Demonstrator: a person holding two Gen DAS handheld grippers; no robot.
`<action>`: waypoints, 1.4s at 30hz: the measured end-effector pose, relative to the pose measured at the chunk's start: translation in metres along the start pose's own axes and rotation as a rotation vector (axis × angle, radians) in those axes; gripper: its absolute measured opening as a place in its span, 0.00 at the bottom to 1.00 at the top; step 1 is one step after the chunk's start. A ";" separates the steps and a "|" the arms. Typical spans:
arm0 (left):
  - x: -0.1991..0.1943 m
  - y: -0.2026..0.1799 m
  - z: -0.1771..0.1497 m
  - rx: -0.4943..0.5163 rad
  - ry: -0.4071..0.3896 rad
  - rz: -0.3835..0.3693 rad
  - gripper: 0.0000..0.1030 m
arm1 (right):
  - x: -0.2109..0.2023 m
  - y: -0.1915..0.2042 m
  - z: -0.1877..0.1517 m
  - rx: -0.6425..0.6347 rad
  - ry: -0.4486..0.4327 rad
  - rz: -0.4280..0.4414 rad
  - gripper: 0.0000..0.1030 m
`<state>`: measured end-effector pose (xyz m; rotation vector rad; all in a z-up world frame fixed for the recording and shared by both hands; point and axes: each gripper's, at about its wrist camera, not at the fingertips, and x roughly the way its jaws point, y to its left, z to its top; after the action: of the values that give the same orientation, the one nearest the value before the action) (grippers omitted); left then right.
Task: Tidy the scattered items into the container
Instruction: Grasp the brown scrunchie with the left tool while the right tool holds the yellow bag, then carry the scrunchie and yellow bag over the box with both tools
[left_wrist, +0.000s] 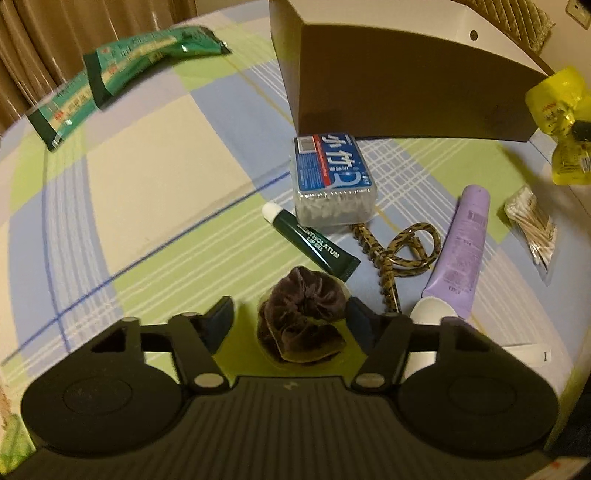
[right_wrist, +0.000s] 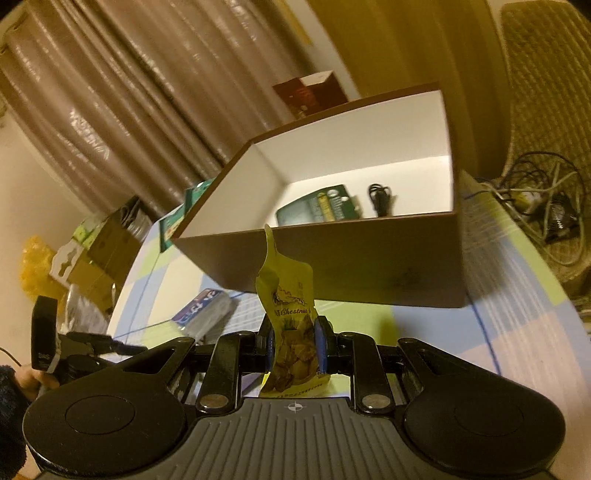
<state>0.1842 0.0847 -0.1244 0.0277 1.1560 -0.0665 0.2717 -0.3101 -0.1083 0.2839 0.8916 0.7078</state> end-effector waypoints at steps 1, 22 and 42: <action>0.002 0.001 0.000 -0.008 0.003 -0.016 0.46 | -0.001 -0.001 0.000 0.003 -0.003 -0.006 0.18; -0.073 -0.001 0.020 -0.021 -0.198 0.004 0.13 | -0.018 0.012 0.030 -0.056 -0.062 0.014 0.18; -0.096 -0.056 0.159 0.133 -0.395 -0.041 0.13 | -0.019 0.011 0.106 -0.193 -0.153 -0.014 0.18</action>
<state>0.2870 0.0239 0.0281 0.1049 0.7558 -0.1772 0.3427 -0.3082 -0.0260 0.1573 0.6737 0.7432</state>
